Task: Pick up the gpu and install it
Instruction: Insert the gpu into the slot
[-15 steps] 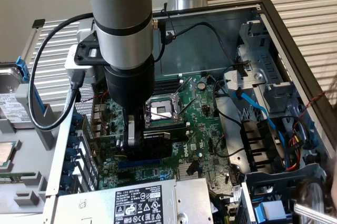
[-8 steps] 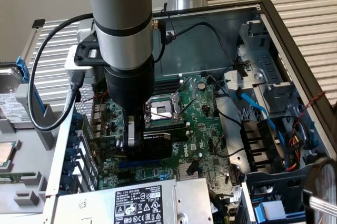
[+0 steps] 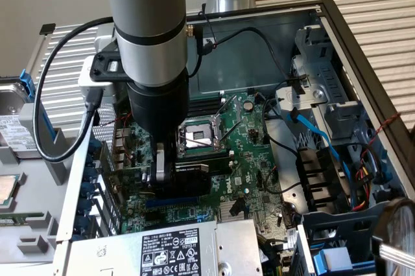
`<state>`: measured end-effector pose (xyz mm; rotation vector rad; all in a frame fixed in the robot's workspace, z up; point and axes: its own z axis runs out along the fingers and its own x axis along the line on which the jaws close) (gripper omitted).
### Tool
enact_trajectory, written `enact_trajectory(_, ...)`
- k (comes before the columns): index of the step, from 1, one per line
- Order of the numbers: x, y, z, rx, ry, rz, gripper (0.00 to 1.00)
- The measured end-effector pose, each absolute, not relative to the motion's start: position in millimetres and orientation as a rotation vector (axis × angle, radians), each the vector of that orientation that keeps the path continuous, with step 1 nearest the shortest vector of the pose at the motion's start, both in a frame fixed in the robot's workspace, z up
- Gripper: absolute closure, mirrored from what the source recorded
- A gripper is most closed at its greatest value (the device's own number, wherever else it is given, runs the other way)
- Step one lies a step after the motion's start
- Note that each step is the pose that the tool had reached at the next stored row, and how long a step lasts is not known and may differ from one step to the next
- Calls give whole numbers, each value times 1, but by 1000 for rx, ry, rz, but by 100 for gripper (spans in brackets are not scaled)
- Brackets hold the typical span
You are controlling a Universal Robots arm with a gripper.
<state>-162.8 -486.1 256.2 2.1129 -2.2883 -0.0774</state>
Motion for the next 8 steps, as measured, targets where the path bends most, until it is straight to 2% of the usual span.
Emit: enact_trajectory(8,-164,-486,256,2113,-2289,-77,73)
